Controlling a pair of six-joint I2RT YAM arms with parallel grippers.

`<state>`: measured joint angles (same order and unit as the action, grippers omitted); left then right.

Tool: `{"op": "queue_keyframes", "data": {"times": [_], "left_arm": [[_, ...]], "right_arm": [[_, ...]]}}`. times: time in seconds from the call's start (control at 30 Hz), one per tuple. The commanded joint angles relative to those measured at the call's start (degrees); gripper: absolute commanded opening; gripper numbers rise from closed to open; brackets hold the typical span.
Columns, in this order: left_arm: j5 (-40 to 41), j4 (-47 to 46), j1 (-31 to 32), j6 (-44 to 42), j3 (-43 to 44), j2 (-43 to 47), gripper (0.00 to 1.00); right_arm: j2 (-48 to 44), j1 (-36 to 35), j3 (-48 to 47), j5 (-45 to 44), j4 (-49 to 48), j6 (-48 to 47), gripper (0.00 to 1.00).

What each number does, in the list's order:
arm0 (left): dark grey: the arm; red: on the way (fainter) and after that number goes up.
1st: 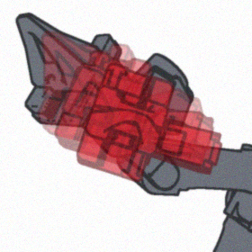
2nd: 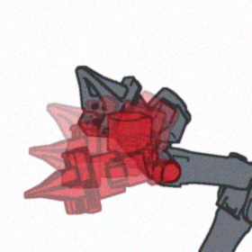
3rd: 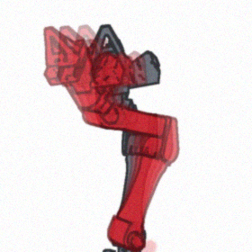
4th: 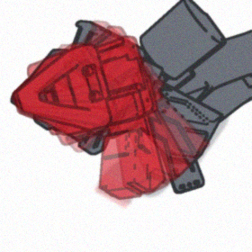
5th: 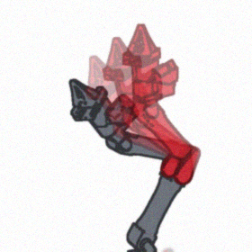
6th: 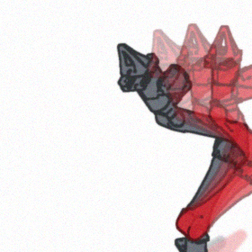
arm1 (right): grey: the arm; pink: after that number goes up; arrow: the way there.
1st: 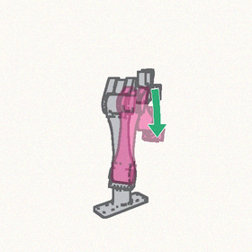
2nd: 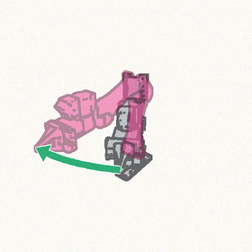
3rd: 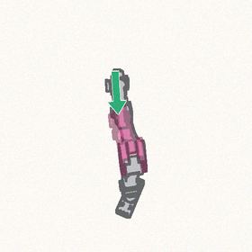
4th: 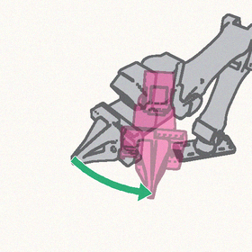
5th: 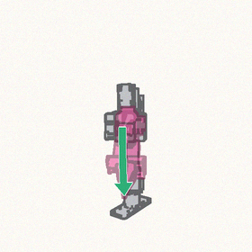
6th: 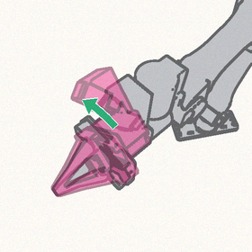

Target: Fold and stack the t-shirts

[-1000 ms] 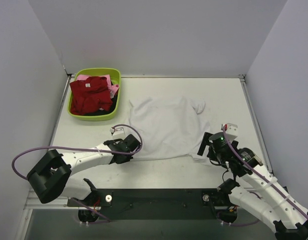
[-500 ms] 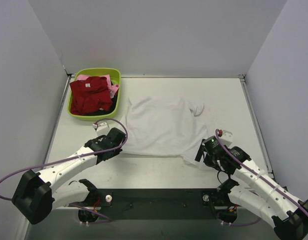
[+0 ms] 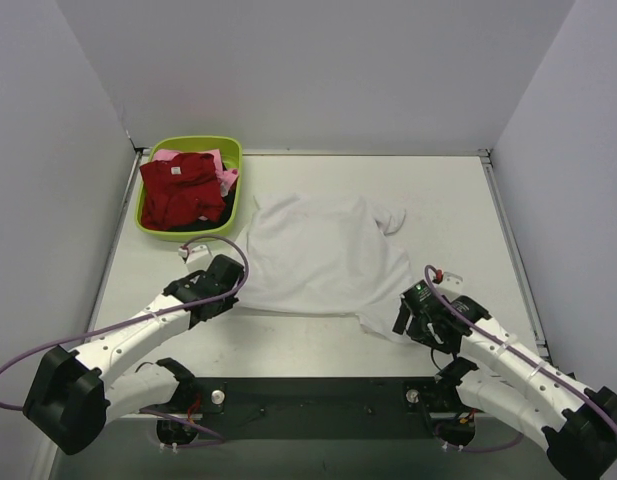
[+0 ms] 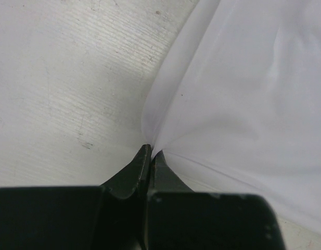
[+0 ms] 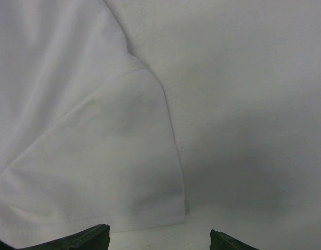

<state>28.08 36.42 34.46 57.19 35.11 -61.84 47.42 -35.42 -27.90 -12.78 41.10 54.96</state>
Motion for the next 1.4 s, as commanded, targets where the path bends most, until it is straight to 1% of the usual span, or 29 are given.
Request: {"op": "queue_keyframes", "data": {"times": [0.0, 0.07, 0.1, 0.2, 0.43, 0.67, 0.73, 0.77, 0.8, 1.03, 1.13, 1.23, 1.27, 1.33, 1.37], "left_arm": [[-0.04, -1.62, -0.8, -0.76, 0.04, 0.94, 0.0], [-0.3, -1.53, -1.06, -1.03, 0.13, 0.85, 0.0], [-0.21, -1.53, -1.15, -1.11, 0.13, 1.02, 0.0], [-0.39, -1.62, -1.32, -1.29, -0.13, 1.81, 0.0], [-1.27, -1.18, -2.02, -2.08, -0.83, 3.92, 0.0], [-1.62, -1.27, -2.64, -2.7, -1.19, 4.1, 0.0], [-1.62, -1.44, -2.9, -2.96, -1.28, 4.45, 0.0], [-1.71, -1.36, -2.99, -2.96, -1.28, 4.54, 0.0], [-1.71, -1.27, -3.08, -3.13, -1.28, 4.63, 0.0], [-1.36, -0.3, -4.22, -3.66, -1.45, 6.56, 0.0], [-1.53, -0.3, -4.84, -3.93, -1.63, 6.74, 0.0], [-2.06, -0.74, -5.19, -4.28, -1.98, 6.74, 0.0], [-2.23, -0.92, -5.28, -4.37, -2.07, 6.65, 0.0], [-2.41, -0.83, -5.54, -4.45, -2.07, 6.39, 0.0], [-2.41, -1.0, -5.54, -4.72, -2.24, 6.47, 0.0]], "right_arm": [[1.71, -0.53, 1.71, 0.29, 0.3, 2.43, 0.7], [3.2, -0.53, 2.15, 0.03, -0.32, 2.78, 0.67], [3.47, -0.44, 2.24, 0.03, -0.76, 3.39, 0.63], [4.44, -0.53, 2.59, -0.5, -1.64, 4.28, 0.59], [7.42, -0.53, 3.9, -0.85, -3.92, 6.83, 0.56], [8.21, -0.53, 3.38, -1.99, -4.01, 7.62, 0.54], [8.65, -0.53, 3.12, -2.34, -3.92, 7.62, 0.5], [8.74, -0.44, 3.03, -2.34, -4.01, 7.71, 0.46], [9.0, -0.44, 3.03, -2.6, -4.01, 7.71, 0.45], [11.64, -0.35, 1.71, -2.87, -4.27, 7.53, 0.43], [12.96, -0.44, 1.27, -2.7, -4.8, 7.36, 0.38], [14.01, -0.44, 0.92, -2.52, -5.41, 7.18, 0.28], [14.28, -0.44, 0.74, -2.43, -5.51, 7.18, 0.21], [15.16, -0.35, 0.57, -2.34, -6.03, 7.0, 0.1], [15.33, -0.44, 0.57, -2.25, -6.12, 7.0, 0.0]]}}
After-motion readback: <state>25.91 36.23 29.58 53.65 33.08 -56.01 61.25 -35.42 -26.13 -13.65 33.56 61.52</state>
